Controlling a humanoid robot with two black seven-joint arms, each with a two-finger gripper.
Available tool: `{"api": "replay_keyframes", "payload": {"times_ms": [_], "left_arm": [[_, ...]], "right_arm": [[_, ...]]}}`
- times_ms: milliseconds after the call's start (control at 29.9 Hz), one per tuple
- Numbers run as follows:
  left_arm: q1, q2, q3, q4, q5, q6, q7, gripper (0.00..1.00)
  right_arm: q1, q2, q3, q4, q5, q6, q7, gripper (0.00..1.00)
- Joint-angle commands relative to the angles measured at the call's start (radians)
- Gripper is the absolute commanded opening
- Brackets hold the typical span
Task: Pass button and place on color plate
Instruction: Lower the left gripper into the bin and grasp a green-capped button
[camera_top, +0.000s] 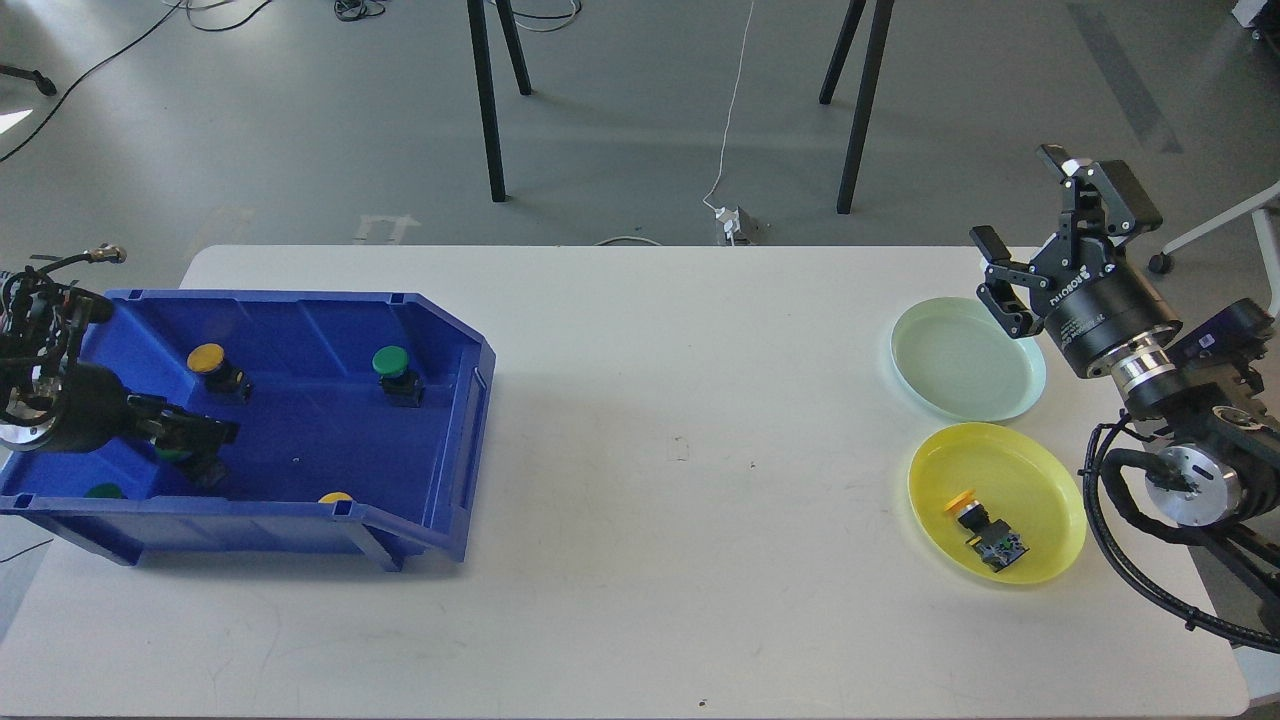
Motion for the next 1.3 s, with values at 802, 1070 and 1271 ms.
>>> {"api": "replay_keyframes", "payload": {"times_ms": [802, 1070, 1271], "left_arm": [[0.037, -0.069, 0.0, 0.109, 0.043, 0.0, 0.0, 0.82], [0.039, -0.078, 0.0, 0.129, 0.043, 0.0, 0.0, 0.78], [0.039, -0.08, 0.0, 0.135, 0.043, 0.0, 0.0, 0.76]], "right_arm": [[-0.029, 0.0, 0.008, 0.001, 0.001, 0.0, 0.0, 0.97], [-0.038, 0.0, 0.009, 0.001, 0.001, 0.0, 0.0, 0.97], [-0.044, 0.0, 0.009, 0.001, 0.001, 0.0, 0.0, 0.97]]}}
